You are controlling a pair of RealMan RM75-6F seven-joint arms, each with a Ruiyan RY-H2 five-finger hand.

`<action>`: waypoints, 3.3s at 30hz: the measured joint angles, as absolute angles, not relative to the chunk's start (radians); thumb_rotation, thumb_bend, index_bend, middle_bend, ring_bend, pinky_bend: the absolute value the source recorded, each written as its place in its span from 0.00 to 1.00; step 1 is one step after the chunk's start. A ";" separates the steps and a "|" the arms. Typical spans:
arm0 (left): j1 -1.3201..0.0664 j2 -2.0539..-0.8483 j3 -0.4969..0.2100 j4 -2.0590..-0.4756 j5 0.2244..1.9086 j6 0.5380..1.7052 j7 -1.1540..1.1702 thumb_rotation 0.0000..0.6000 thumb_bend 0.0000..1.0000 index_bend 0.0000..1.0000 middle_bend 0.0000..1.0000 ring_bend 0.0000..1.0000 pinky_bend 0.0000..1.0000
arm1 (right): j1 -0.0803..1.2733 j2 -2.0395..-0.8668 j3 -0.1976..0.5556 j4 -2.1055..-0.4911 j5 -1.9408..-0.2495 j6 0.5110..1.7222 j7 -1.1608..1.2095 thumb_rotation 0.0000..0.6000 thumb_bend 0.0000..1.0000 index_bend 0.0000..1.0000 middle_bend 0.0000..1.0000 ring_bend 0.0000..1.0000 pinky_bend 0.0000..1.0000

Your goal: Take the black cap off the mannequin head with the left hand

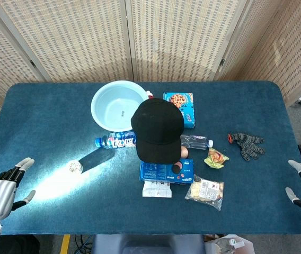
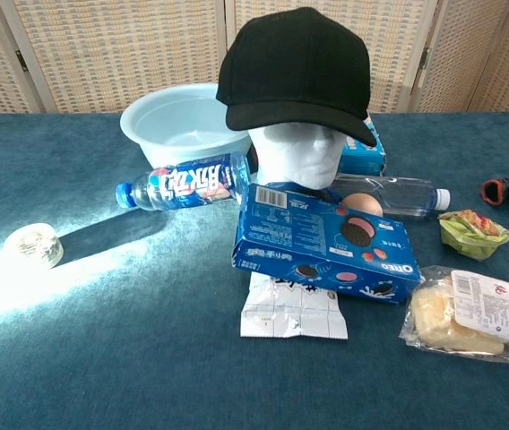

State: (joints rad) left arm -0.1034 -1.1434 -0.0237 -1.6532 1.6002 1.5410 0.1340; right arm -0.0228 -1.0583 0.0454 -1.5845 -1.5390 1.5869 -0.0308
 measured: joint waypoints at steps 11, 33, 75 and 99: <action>-0.114 -1.141 -0.023 -1.650 1.634 1.544 0.106 1.00 0.20 0.16 0.19 0.33 0.39 | -0.015 -1.037 0.066 -1.597 -1.541 1.602 -0.032 1.00 0.26 0.22 0.31 0.25 0.31; -0.380 -1.183 -0.078 -1.550 1.767 1.370 -0.137 1.00 0.20 0.22 0.67 0.74 0.80 | -0.016 -0.987 0.094 -1.656 -1.507 1.613 -0.069 1.00 0.26 0.22 0.31 0.25 0.31; -0.921 -1.730 -0.157 -0.979 1.880 1.386 -0.391 1.00 0.20 0.38 1.00 1.00 1.00 | -0.021 -0.991 0.096 -1.649 -1.442 1.577 -0.085 1.00 0.26 0.22 0.31 0.25 0.31; -1.015 -1.849 -0.163 -0.857 1.764 1.375 -0.380 1.00 0.20 0.54 1.00 1.00 1.00 | -0.025 -0.995 0.100 -1.622 -1.428 1.572 -0.054 1.00 0.26 0.22 0.31 0.25 0.31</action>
State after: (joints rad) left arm -1.0152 -1.8488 -0.1635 -0.8569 1.7644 1.3753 -0.3800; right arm -0.0252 -0.9951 0.1004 -1.6222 -1.4279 1.5716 -0.0538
